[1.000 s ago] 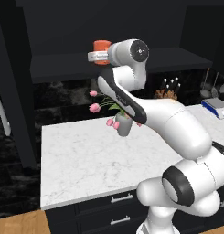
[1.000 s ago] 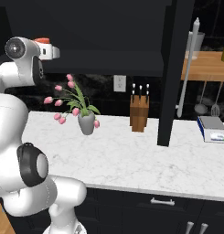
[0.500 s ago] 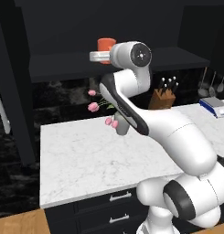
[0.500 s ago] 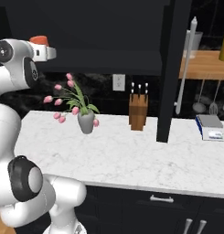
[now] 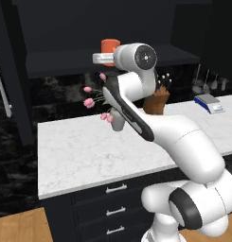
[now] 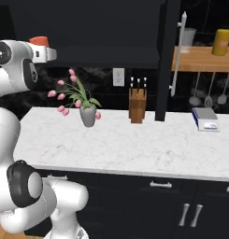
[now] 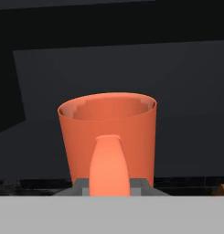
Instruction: Gather all objects into one cabinet and sort the glasses and bowls to opposite sides.
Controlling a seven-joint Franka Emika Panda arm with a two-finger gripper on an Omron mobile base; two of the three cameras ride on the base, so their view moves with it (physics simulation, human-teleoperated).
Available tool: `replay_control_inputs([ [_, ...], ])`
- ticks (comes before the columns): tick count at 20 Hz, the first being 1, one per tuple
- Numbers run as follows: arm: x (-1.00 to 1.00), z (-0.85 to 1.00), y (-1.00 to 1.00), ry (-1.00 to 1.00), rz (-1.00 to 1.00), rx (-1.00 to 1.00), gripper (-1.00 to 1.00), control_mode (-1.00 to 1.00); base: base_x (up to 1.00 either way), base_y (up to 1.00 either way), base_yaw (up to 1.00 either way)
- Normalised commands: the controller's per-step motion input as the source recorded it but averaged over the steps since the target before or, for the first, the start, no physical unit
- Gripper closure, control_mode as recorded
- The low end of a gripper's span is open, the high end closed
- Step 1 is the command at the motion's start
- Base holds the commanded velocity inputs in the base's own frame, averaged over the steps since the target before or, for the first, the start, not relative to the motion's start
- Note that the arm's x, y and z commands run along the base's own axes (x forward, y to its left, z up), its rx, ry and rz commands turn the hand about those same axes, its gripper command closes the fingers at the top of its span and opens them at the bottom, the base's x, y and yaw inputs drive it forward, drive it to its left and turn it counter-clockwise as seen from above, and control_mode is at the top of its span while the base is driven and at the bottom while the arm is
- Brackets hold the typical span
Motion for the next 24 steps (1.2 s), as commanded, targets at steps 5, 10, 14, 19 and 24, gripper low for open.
replay_control_inputs([
  [5,0.0,0.0,0.0,0.0,0.0,0.0,1.0,1.0,-0.49,-0.17,-0.1],
  [10,0.0,0.0,0.0,0.0,0.0,0.0,1.0,1.0,-0.4,-0.13,-0.18],
  [14,0.0,0.0,0.0,0.0,0.0,0.0,1.0,1.0,-0.24,-0.14,-0.32],
  [19,0.0,0.0,0.0,0.0,0.0,0.0,1.0,1.0,-0.2,-0.13,-0.35],
  [24,0.0,0.0,0.0,0.0,0.0,0.0,1.0,1.0,-0.2,-0.05,-0.33],
])
